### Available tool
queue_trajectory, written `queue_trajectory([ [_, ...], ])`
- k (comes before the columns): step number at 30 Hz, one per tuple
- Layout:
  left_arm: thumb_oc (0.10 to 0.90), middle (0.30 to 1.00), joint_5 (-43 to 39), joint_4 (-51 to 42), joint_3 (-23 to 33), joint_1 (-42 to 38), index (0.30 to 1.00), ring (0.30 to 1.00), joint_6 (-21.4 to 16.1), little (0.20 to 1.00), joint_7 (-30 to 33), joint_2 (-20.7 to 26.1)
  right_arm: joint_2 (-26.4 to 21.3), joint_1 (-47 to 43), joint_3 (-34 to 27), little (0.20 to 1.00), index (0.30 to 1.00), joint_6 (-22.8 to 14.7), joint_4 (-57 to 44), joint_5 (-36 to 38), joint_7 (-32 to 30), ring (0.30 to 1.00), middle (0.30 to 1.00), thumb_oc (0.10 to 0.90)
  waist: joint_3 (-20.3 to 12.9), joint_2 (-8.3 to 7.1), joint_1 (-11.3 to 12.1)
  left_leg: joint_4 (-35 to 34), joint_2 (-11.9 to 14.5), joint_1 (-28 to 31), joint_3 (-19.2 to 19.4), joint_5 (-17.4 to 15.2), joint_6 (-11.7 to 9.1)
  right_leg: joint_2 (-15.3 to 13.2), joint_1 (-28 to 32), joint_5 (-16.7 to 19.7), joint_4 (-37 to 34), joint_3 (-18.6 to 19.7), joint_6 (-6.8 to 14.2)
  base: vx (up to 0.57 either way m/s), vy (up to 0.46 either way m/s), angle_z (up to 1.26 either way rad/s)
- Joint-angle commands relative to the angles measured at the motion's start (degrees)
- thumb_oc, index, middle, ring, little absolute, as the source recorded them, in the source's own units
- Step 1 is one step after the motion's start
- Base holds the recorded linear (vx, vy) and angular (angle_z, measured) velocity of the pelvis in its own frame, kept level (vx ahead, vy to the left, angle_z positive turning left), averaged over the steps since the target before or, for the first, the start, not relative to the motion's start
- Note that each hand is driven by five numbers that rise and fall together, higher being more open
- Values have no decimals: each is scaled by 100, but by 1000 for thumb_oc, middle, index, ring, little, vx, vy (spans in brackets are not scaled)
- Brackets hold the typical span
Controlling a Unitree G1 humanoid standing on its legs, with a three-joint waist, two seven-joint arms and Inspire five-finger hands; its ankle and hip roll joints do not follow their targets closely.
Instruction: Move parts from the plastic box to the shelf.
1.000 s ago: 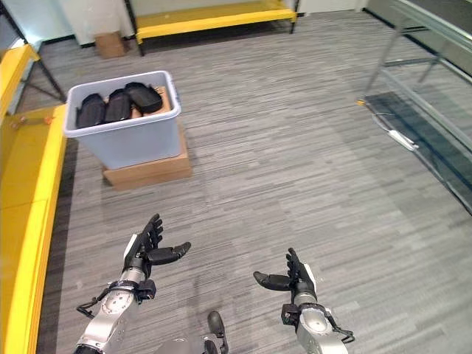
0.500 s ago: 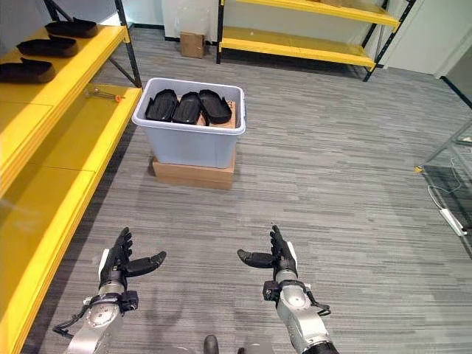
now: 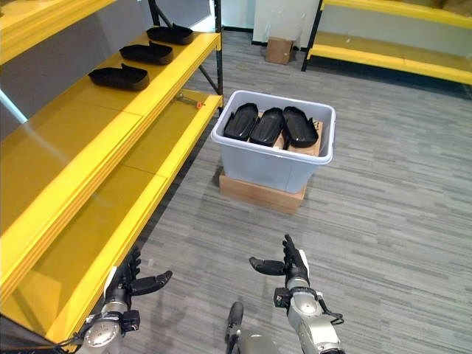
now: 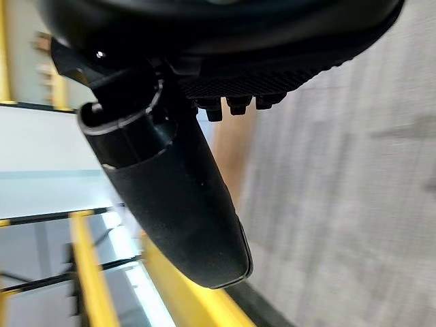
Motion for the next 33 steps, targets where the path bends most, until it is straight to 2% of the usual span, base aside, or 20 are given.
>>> queue_trajectory([
  [1,900,1000,101,-454,-7,-270,1000,1000,-565,1000,-94,135,43,19,-91,1000,1000,-443,-292,-68,-192,1000,1000,900,-356,-24,-74,-1038,-67,216,-215,633,114,-705,-389,-150,260,-463,1585,203,-64,-4],
  [4,900,1000,76,-483,-17,-304,1000,1000,-586,1000,-135,153,17,60,-126,1000,1000,-452,-298,-31,-257,1000,1000,900,-409,-14,-140,-933,-23,238,-89,561,89,-704,-366,-264,347,-496,1524,205,-105,-1],
  [5,900,1000,83,-581,-45,-372,1000,1000,-649,1000,-146,166,-6,122,-226,1000,1000,-607,-295,-41,-377,1000,1000,900,-505,-12,-264,-788,31,338,85,426,30,-647,-295,-360,333,-512,1432,280,-196,-28],
  [8,900,1000,64,-634,-56,-407,1000,1000,-807,1000,-49,174,-54,117,-289,1000,1000,-914,-390,-120,-633,1000,1000,900,-574,1,-300,-672,32,406,132,293,1,-636,-264,-408,308,-579,1372,184,-135,9],
  [10,900,1000,25,-673,-52,-430,1000,1000,-917,1000,76,158,-71,110,-357,1000,1000,-1114,-491,-52,-994,1000,1000,900,-627,63,-328,-535,111,510,169,166,-53,-551,-199,-553,312,-567,1352,135,-87,11],
  [12,900,1000,-61,-756,-12,-491,1000,1000,-1019,1000,401,114,-129,82,-569,1000,1000,-1497,-638,-120,-1354,1000,1000,900,-709,150,-409,-174,218,544,369,469,-241,-450,-87,-697,194,-654,1177,74,-133,-31],
  [13,900,1000,-100,-718,61,-665,1000,1000,-1163,1000,679,89,-214,67,-769,1000,1000,-1795,-896,-192,-1587,1000,1000,900,-737,222,-489,661,373,288,642,964,-528,-333,84,-865,41,-710,942,72,-182,-38],
  [17,900,1000,-140,-667,228,-865,1000,1000,-1251,1000,822,94,-273,59,-965,1000,1000,-2105,-1133,-401,-1687,1000,1000,900,-699,214,-589,1762,703,-169,1032,1332,-789,-300,266,-1008,-64,-681,775,43,-127,-20],
  [18,900,1000,-140,-665,228,-868,1000,1000,-1253,1000,821,94,-272,59,-966,1000,1000,-2104,-1135,-402,-1687,1000,1000,900,-700,217,-589,1783,711,-181,1031,1325,-794,-294,263,-1006,-68,-682,771,42,-99,-10],
  [19,900,1000,-165,-667,318,-966,1000,1000,-1245,1000,823,93,-345,41,-1070,1000,1000,-2114,-1298,-470,-1769,1000,1000,900,-670,173,-681,2029,1021,-420,1397,1201,-783,-363,319,-1057,-93,-630,767,23,-45,0],
  [20,900,1000,-165,-667,318,-966,1000,1000,-1245,1000,823,93,-345,41,-1070,1000,1000,-2114,-1298,-470,-1769,1000,1000,900,-670,173,-681,2029,1021,-420,1397,1201,-783,-363,319,-1057,-93,-630,767,29,-9,9],
  [22,900,1000,-173,-687,318,-991,1000,1000,-1279,1000,872,94,-364,29,-1102,1000,1000,-2062,-1404,-528,-1889,1000,1000,900,-644,186,-740,1468,1113,-414,1591,1018,-678,-426,309,-1052,-43,-571,819,17,77,6],
  [25,900,1000,-214,-804,324,-918,1000,1000,-1359,1000,844,125,-377,20,-1127,1000,1000,-1949,-1437,-621,-2067,1000,1000,900,-573,187,-705,681,1082,-506,1565,925,-598,-496,409,-1032,-49,-393,910,33,89,-15],
  [28,900,1000,-179,-927,321,-815,1000,1000,-1450,1000,773,130,-387,-12,-1077,1000,1000,-1924,-1417,-631,-2098,1000,1000,900,-501,163,-595,196,1112,-767,1515,1106,-617,-552,791,-1072,-279,-175,977,57,60,-12],
  [31,900,1000,-282,-1032,341,-709,1000,1000,-1561,1000,664,128,-388,-16,-980,1000,1000,-1901,-1410,-632,-2054,1000,1000,900,-466,183,-473,-285,1194,-995,1385,1453,-726,-581,1075,-1124,-457,-23,1014,51,30,-40],
  [33,900,1000,-366,-1070,392,-652,1000,1000,-1617,1000,478,141,-356,-24,-871,1000,1000,-1965,-1367,-696,-2073,1000,1000,900,-432,211,-384,-655,1301,-1139,1360,1818,-771,-553,1166,-1083,-494,31,993,52,14,-42],
])
